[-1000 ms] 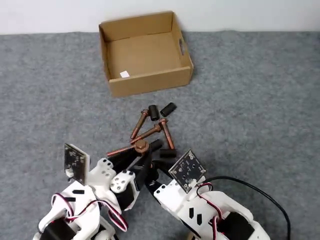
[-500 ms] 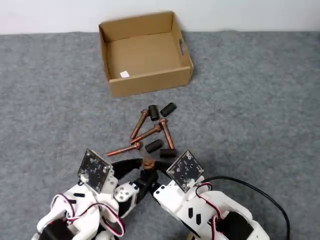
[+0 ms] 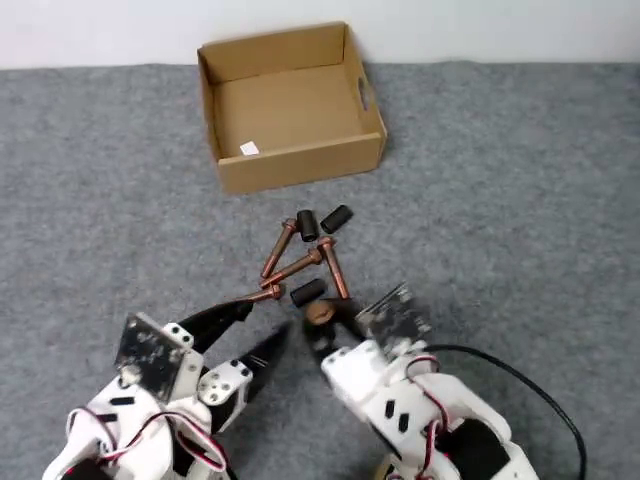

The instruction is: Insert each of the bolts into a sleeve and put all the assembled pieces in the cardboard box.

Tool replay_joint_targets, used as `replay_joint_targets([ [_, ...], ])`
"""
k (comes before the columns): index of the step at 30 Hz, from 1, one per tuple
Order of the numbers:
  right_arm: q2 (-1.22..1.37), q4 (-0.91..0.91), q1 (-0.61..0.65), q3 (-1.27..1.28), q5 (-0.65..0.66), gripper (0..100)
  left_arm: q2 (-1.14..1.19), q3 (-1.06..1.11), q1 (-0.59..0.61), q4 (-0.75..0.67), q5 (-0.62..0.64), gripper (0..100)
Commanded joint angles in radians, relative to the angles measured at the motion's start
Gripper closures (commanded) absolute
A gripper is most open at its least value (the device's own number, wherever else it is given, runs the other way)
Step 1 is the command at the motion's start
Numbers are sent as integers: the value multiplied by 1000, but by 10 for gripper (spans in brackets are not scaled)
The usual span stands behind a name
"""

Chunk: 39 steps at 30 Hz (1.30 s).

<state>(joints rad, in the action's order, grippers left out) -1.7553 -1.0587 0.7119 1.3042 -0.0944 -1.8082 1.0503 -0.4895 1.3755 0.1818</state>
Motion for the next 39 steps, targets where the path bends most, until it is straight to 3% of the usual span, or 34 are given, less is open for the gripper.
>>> replay_joint_targets([
  [1, -7, 21, -124, -38, -75, 991, -3, -51, 114, 2, -66, 1000],
  [7, 177, 24, -211, -178, -140, 991, -5, 62, 471, 0, -204, 997],
  [12, 447, 28, -222, -387, -222, 991, -5, 298, 641, -78, -210, 996],
  [18, 725, 38, -222, -623, -221, 991, -5, 478, 655, -180, -206, 996],
  [24, 1003, 202, -282, -842, -210, 991, -5, 602, 654, -198, -206, 995],
  [31, 1369, 372, -357, -1123, -9, 991, -5, 633, 658, -193, -61, 994],
  [39, 1805, 529, -361, -1479, 87, 991, 0, 633, 657, -196, 18, 994],
])
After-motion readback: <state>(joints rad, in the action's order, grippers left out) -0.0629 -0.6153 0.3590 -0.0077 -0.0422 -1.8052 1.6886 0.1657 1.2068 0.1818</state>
